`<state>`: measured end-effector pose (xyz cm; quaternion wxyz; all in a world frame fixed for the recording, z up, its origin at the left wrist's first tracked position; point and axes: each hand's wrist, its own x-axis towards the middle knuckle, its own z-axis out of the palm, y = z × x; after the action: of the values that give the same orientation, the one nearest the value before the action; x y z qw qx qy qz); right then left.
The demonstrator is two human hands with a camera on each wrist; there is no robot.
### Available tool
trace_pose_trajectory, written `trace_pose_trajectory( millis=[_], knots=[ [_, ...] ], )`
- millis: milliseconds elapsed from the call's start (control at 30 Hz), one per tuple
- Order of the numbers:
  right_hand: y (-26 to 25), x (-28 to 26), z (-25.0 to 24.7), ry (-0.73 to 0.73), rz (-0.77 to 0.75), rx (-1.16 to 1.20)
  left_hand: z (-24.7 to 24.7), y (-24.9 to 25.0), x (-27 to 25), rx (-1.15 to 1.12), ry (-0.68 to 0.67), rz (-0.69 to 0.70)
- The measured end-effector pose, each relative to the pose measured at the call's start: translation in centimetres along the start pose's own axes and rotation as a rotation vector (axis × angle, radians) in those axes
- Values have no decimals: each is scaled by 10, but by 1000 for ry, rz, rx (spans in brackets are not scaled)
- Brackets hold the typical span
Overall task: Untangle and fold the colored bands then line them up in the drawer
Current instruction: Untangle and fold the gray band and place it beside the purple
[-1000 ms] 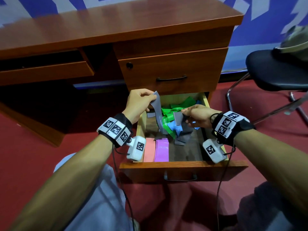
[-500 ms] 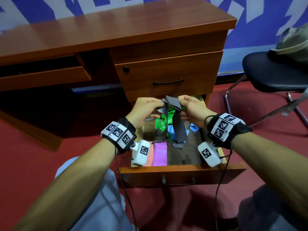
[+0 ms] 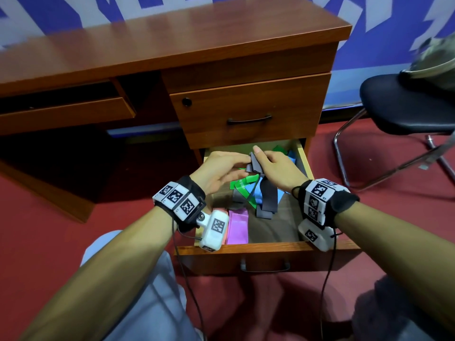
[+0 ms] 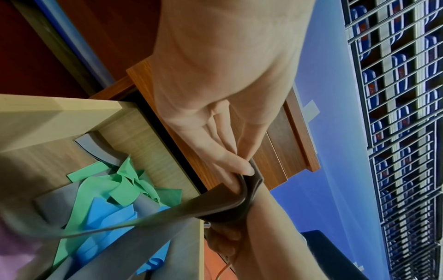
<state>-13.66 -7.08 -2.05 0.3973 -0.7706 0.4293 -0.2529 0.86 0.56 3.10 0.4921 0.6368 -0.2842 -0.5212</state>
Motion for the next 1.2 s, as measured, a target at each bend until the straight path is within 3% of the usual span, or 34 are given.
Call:
trace_pose_trajectory(
  millis=[467, 833, 1200],
  knots=[
    [1, -2, 0, 128, -77, -154, 1, 5, -11, -34, -20, -84],
    [1, -1, 2, 166, -109, -144, 6, 1, -13, -16, 85, 25],
    [2, -5, 4, 169, -179, -271, 4, -1, -12, 166, 62, 90]
  ],
)
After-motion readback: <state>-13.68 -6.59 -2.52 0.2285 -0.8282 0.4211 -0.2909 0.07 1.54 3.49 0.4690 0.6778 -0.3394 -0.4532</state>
